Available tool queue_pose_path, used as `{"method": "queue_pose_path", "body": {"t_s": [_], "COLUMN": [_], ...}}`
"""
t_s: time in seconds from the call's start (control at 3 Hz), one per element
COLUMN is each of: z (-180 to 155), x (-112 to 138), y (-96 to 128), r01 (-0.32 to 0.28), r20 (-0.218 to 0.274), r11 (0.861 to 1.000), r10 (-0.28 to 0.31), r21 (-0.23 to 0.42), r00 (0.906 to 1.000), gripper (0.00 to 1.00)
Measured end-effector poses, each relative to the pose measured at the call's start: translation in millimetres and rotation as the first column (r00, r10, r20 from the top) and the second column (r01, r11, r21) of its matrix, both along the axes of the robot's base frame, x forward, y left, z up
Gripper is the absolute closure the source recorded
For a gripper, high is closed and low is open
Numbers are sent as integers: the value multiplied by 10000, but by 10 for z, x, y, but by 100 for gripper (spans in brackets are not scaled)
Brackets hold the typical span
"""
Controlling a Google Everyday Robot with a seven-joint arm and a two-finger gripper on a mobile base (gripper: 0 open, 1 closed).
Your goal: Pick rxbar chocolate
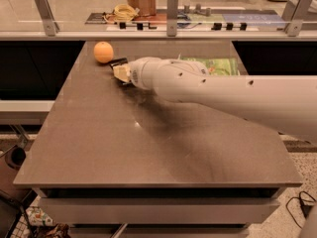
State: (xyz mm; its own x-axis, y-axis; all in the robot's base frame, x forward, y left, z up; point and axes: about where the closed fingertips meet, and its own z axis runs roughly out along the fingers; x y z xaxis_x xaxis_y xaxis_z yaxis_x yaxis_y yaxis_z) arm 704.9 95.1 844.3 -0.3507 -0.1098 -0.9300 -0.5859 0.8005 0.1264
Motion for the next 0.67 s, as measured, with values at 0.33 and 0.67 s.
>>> {"method": "queue_pose_path", "body": {"t_s": [0.33,0.67], "z": [97,238], "x": [117,245], "y": [-108,-274], "r01": [36,7], "r20": [78,147], "r11": [10000,9999], "r10": [-35,-5], "r21": [-76,-145], "r00": [10000,9999], "gripper": [100,100]}}
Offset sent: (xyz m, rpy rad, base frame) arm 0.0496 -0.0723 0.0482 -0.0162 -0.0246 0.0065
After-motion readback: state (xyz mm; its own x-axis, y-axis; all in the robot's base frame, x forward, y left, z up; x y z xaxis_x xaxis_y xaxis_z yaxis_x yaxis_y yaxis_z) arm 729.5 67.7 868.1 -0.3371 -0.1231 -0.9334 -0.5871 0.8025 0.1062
